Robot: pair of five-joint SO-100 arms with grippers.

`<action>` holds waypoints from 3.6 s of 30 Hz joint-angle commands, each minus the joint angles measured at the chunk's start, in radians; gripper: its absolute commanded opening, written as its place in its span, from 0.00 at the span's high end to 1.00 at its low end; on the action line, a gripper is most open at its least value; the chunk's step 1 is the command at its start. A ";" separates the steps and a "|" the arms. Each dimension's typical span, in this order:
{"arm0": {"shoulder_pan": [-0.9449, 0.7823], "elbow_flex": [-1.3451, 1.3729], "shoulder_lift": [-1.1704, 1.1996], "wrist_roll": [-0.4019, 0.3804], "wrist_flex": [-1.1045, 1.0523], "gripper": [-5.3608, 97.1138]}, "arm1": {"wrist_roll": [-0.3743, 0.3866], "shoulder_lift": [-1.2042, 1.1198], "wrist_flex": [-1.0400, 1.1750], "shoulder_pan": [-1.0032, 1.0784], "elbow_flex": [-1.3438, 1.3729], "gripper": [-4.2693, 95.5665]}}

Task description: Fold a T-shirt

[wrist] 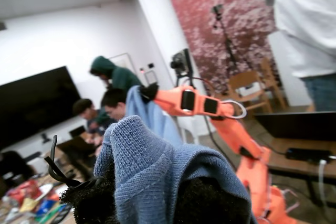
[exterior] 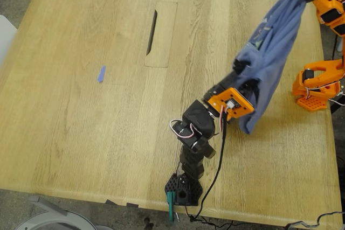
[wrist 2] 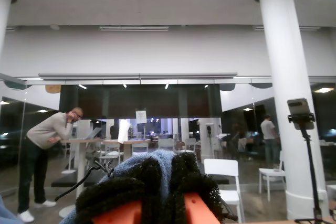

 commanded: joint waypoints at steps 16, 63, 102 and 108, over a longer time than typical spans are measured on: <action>0.071 0.071 0.253 -0.040 0.207 0.95 | 0.020 0.014 0.371 -0.204 -0.255 0.96; 0.002 1.479 1.100 -0.302 0.267 0.95 | 0.006 0.054 1.083 -0.344 -0.230 0.96; -0.816 2.579 1.657 -0.319 0.078 0.95 | -0.002 0.170 0.690 0.173 0.950 0.96; -1.006 2.741 1.692 -0.284 -0.061 0.95 | -0.002 0.175 0.479 0.262 1.132 0.96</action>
